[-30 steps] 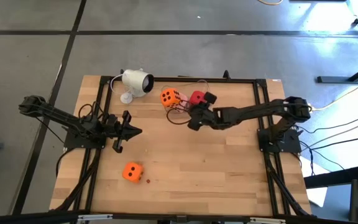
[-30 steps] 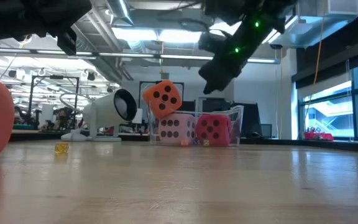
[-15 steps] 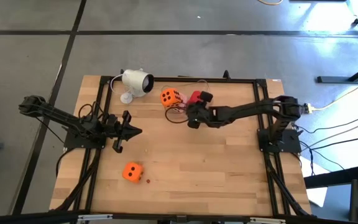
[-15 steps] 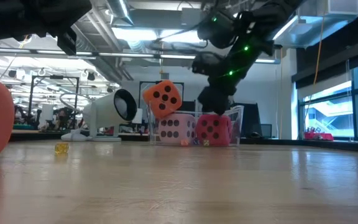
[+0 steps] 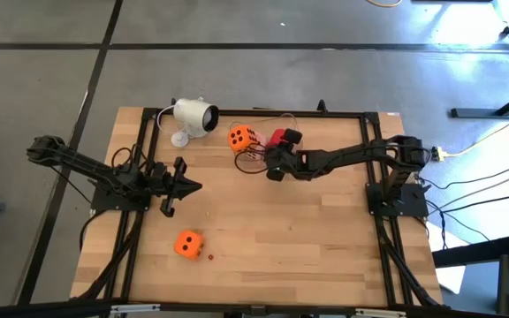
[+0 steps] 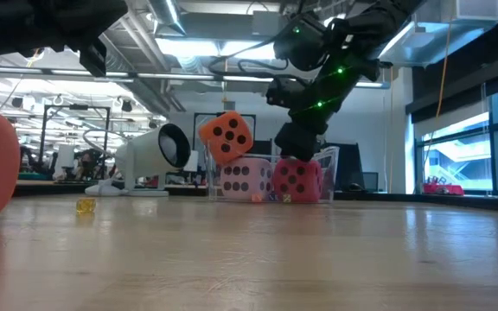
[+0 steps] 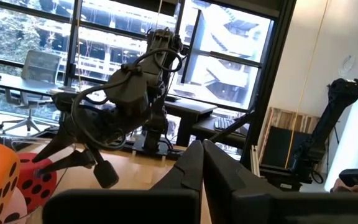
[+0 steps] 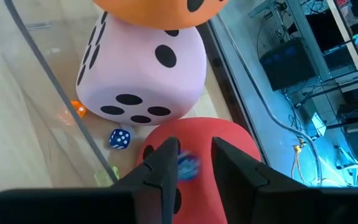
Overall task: Pick & Place Dice
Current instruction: Put the small blue die into the transparent bin, then put the small red die into the transparent bin
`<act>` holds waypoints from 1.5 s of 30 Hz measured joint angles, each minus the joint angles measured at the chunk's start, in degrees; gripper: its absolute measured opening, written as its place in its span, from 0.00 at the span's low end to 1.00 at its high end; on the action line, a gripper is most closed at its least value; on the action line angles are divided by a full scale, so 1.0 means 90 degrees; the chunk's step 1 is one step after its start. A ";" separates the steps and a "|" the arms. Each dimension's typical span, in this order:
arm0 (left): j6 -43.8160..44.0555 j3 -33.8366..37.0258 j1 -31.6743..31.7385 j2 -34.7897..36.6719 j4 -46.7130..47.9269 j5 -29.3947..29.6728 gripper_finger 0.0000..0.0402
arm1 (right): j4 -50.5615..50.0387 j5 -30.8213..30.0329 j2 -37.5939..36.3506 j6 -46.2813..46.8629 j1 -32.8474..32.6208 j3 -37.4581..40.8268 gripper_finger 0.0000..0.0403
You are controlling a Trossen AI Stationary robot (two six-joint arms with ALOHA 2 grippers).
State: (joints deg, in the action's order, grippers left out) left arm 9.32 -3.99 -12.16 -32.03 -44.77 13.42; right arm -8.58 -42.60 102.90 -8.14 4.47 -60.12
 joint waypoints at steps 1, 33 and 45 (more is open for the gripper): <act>-0.0001 0.0000 0.0000 0.0002 -0.0002 -0.0001 0.02 | 0.0000 0.0002 0.0000 0.0000 0.0000 0.0000 0.25; -0.0001 0.0000 0.0000 0.0001 -0.0001 -0.0002 0.02 | 0.2302 -0.1050 -0.0001 0.0306 -0.1535 0.0000 0.32; -0.0002 0.0000 0.0000 0.0002 0.0000 -0.0002 0.03 | 0.2991 -0.0388 -0.0052 -0.0089 -0.2101 -0.0005 0.32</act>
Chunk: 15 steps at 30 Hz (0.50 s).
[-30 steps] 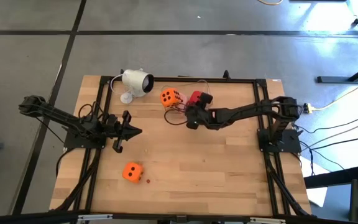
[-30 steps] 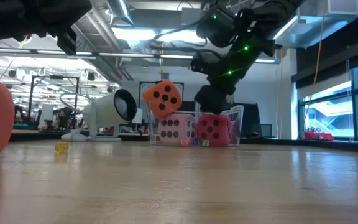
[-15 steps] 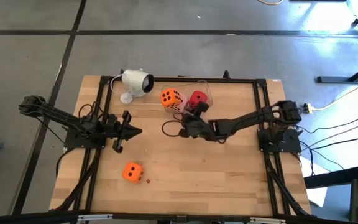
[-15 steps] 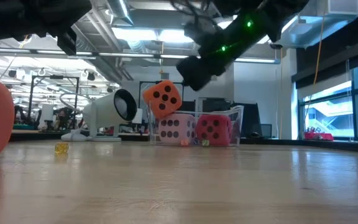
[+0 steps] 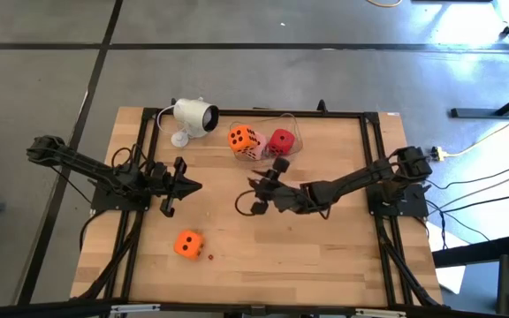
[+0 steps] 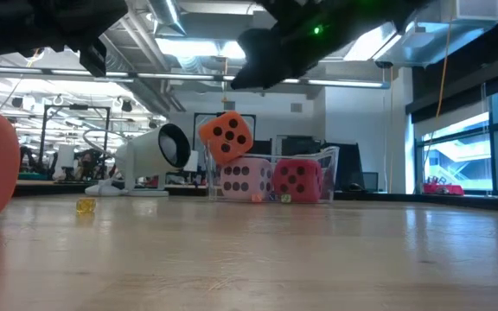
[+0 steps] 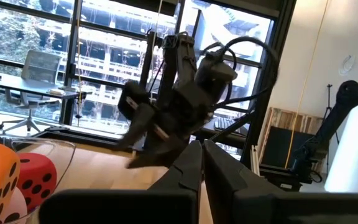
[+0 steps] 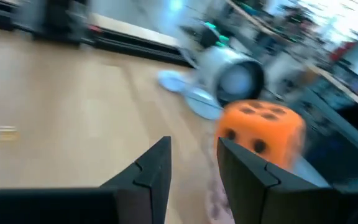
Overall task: Pick & Place Dice
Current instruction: Put the small red die into the transparent bin
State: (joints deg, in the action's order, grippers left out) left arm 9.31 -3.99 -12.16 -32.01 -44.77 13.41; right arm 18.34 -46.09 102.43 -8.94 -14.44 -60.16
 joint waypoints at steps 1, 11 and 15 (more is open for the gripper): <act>0.0002 0.0000 0.0000 0.0000 -0.0001 0.0000 0.03 | 0.0033 0.0269 -0.0016 -0.0078 -0.0005 -0.0004 0.32; 0.0001 0.0000 0.0000 -0.0002 0.0000 0.0000 0.03 | 0.0005 0.2089 -0.0229 -0.0297 0.0145 0.0000 0.32; -0.0001 0.0000 0.0000 0.0000 0.0000 0.0000 0.02 | 0.0193 0.3134 -0.0250 -0.0685 0.0170 0.0000 0.32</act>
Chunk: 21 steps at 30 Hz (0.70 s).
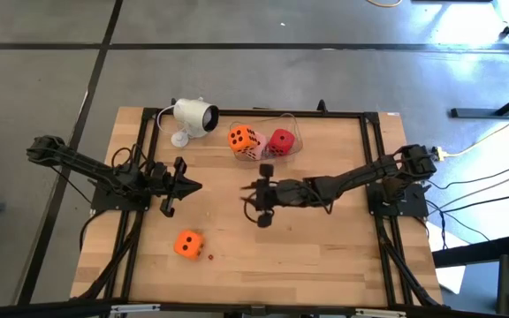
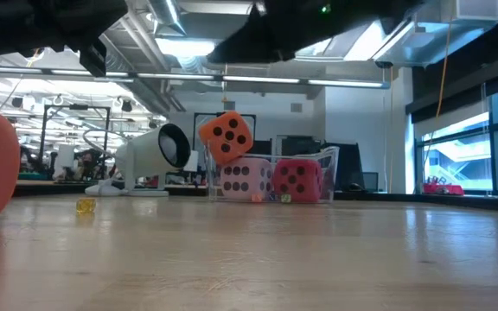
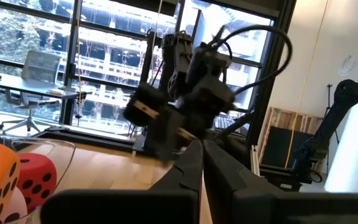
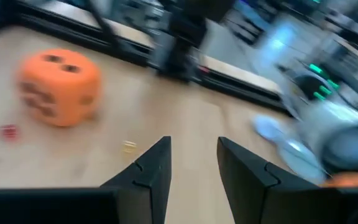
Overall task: Pick & Place Dice
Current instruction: Put the small red die into the transparent bin
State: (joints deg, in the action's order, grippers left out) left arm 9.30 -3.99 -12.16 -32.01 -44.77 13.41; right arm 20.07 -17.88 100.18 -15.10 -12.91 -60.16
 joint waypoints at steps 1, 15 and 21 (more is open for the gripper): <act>0.0002 0.0000 0.0000 0.0000 0.0000 0.0000 0.02 | 0.0022 0.0215 0.0000 -0.0071 -0.0005 0.0000 0.32; 0.0002 0.0000 0.0000 0.0000 -0.0002 0.0000 0.02 | 0.0046 0.2937 0.0120 0.0254 -0.0024 0.0001 0.32; 0.0001 0.0000 0.0000 -0.0002 0.0000 0.0001 0.03 | -0.0050 0.3283 0.0597 0.0300 -0.0032 -0.0424 0.32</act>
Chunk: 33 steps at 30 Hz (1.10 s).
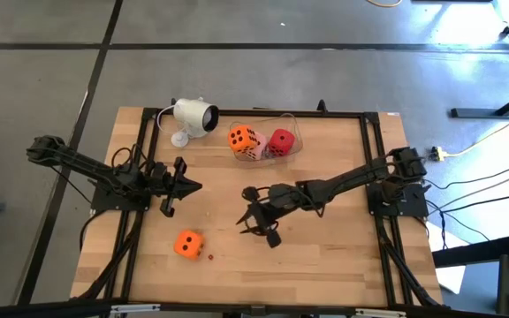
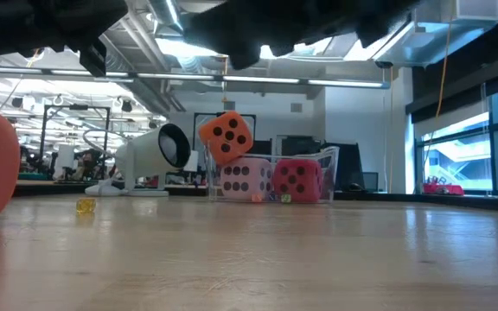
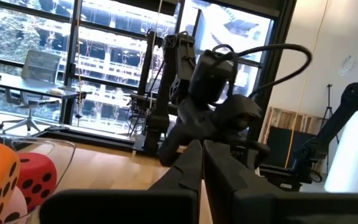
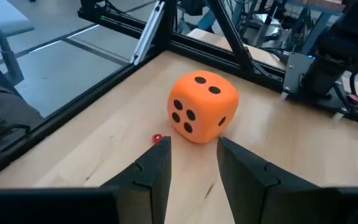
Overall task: Pick & Place Dice
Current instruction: Put the small red die into the transparent bin
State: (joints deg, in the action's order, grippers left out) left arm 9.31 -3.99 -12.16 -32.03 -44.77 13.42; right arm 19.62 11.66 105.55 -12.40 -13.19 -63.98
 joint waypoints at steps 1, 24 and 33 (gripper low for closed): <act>-0.0001 0.0000 0.0000 0.0002 0.0003 0.0001 0.03 | -0.0015 0.0019 0.0101 0.0000 0.0000 -0.0127 0.32; 0.0000 0.0000 0.0000 0.0001 0.0004 -0.0001 0.02 | -0.0901 0.1774 0.2603 0.0804 0.0012 -0.2957 0.34; -0.0001 0.0000 0.0000 0.0000 0.0002 -0.0001 0.02 | -0.1103 0.1086 0.3141 0.0808 0.0001 -0.3265 0.49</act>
State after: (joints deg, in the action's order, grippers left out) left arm 9.30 -3.99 -12.16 -32.03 -44.75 13.41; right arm 9.69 21.44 133.82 -5.13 -13.18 -93.36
